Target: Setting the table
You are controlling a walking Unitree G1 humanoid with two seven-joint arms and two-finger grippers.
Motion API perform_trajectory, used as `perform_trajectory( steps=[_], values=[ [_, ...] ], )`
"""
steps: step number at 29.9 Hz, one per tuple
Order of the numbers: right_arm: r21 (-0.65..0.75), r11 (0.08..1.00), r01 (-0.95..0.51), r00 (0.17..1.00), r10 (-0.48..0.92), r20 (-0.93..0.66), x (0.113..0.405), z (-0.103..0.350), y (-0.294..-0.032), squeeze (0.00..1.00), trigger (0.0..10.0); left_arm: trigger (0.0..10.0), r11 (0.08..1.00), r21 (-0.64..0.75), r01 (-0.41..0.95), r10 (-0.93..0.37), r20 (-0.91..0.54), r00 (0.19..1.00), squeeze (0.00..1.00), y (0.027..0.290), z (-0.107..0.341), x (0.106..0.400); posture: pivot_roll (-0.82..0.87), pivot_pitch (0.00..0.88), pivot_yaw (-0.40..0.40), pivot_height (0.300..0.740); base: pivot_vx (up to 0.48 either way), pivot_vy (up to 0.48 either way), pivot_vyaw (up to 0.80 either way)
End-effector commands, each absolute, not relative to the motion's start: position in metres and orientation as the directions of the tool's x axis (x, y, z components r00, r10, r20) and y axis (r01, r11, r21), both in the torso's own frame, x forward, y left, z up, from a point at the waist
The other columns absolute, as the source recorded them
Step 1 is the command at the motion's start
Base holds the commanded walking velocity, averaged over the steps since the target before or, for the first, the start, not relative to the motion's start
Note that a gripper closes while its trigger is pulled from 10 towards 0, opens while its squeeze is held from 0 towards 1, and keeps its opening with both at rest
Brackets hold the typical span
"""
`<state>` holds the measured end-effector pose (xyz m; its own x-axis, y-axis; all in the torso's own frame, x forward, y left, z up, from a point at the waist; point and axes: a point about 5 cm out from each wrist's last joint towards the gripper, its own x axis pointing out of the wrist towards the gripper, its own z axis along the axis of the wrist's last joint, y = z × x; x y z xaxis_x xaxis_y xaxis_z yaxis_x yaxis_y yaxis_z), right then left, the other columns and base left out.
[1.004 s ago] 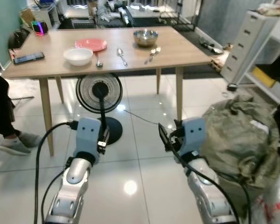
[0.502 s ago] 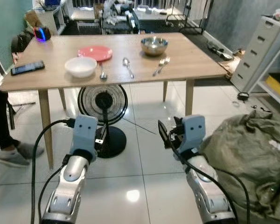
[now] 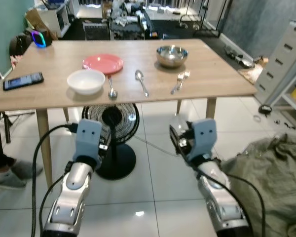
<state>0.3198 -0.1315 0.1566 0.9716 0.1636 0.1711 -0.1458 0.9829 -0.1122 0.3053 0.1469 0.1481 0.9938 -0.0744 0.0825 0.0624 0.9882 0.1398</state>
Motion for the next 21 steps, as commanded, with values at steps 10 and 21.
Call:
perform_trajectory(
  steps=[10, 21],
  values=[
    [-0.063, 0.996, 0.068, 0.997, -0.07, -0.032, 0.332, 0.133, -0.178, 0.0, 10.0, 10.0, 0.982, 0.184, 0.049, -0.063, 0.073, 0.995, 0.0, 0.175, 0.152, 0.305, 0.01, 0.0, 0.04, 0.74, 0.48, 0.0, 0.0],
    [-0.108, 0.994, -0.002, 0.998, -0.005, -0.064, 0.337, 0.136, -0.179, 0.0, 10.0, 10.0, 0.979, 0.188, 0.075, -0.091, 0.075, 0.993, 0.0, 0.17, 0.154, 0.304, 0.01, 0.0, 0.036, 0.74, 0.48, 0.0, 0.0]
  ],
)
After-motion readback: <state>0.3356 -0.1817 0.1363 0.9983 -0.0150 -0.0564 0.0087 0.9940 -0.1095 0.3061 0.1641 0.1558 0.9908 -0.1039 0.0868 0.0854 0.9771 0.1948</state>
